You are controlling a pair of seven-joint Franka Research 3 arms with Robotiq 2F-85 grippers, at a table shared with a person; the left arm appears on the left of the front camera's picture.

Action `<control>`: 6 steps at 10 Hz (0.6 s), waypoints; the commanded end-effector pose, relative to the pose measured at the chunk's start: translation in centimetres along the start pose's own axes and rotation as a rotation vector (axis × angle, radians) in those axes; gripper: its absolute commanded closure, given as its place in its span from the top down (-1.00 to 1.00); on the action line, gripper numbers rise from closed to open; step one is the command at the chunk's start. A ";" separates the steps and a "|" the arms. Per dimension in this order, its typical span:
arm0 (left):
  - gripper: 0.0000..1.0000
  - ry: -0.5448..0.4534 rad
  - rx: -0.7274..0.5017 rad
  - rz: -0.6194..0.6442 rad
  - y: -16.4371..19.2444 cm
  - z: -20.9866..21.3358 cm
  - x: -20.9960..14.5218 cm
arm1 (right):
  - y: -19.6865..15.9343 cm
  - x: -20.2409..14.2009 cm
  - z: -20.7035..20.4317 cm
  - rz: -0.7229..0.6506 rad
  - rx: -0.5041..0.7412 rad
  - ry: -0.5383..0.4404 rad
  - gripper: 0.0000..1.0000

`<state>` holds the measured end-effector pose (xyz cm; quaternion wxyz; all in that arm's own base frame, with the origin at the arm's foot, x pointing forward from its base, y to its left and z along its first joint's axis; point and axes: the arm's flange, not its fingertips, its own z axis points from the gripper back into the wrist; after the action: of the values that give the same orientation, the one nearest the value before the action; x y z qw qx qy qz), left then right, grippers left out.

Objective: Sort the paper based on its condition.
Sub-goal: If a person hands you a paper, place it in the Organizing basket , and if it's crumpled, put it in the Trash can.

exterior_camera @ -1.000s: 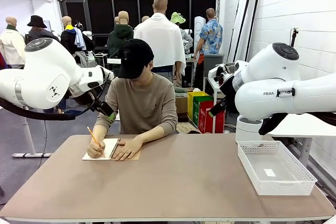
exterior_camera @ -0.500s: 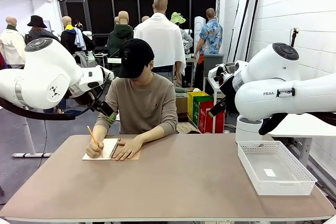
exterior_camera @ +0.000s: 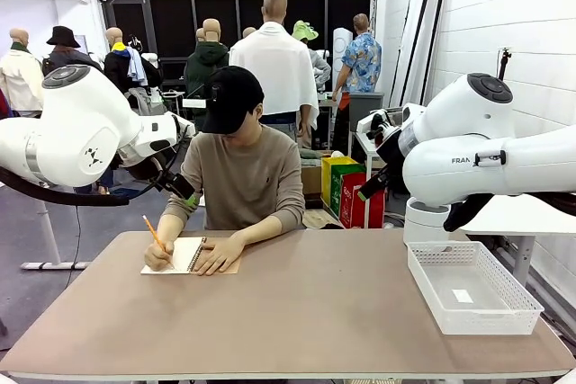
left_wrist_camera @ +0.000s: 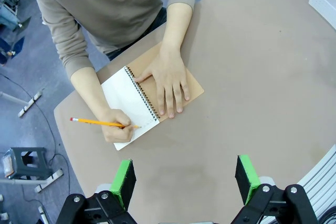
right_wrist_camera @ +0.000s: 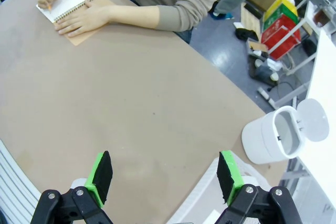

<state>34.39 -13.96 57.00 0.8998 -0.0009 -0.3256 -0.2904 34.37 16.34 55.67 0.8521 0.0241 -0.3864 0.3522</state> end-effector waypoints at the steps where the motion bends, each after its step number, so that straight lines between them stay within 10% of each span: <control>1: 1.00 0.000 0.000 0.001 0.0 0.0 0.0 | 0.0 0.0 0.0 -0.007 0.000 0.006 1.00; 6: 1.00 0.000 0.000 0.001 0.0 0.0 0.0 | 0.0 0.0 0.0 -0.007 0.000 0.006 1.00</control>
<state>34.39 -13.96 57.00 0.8998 -0.0009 -0.3256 -0.2904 34.37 16.34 55.67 0.8521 0.0241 -0.3864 0.3522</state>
